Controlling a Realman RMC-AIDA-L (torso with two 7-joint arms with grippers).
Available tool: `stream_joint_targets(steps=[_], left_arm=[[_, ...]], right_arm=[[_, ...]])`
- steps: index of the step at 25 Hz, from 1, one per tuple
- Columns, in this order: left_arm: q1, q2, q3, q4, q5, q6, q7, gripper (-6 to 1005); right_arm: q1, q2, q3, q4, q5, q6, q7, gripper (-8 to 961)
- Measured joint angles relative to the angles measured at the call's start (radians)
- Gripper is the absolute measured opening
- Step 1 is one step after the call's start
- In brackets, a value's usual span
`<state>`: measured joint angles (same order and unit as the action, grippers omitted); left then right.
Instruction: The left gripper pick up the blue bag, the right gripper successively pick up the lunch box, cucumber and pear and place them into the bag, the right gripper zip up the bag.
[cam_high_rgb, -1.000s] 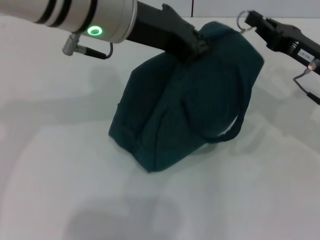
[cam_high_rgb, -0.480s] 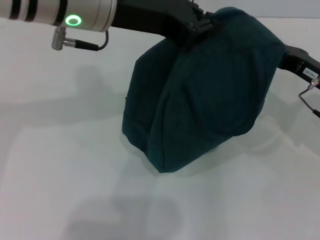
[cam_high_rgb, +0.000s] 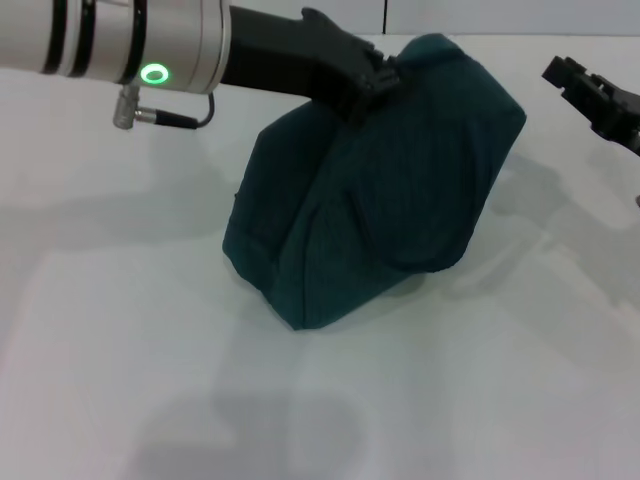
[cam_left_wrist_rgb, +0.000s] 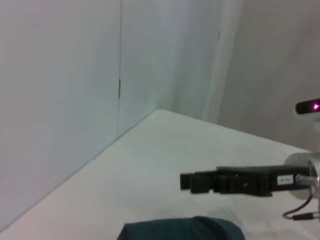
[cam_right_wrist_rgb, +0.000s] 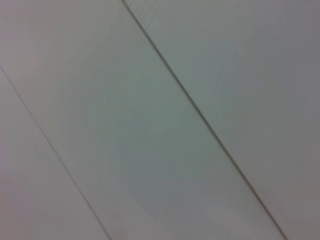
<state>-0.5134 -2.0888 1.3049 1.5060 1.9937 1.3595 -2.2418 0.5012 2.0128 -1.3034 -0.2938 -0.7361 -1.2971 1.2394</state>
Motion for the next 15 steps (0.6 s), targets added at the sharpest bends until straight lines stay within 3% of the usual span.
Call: stream_joint_targets(steps=[7,13,15], left_arm=[[-0.003,-0.001,-0.017,-0.073,-0.037,-0.012,0.018,195],[0.046,-0.002,-0.074,-0.071,-0.119,-0.053,0.066,326],[0.084,0.0,-0.109,-0.062,-0.196,-0.044,0.131,369]], right_arm=[[-0.025,-0.004,0.001,-0.003,-0.005,-0.012,-0.003,247],[-0.038,-0.024,-0.004,-0.008,-0.01,-0.084,-0.034,546],[-0.057,-0.045,-0.005,-0.031,-0.019,-0.15,-0.054,681]])
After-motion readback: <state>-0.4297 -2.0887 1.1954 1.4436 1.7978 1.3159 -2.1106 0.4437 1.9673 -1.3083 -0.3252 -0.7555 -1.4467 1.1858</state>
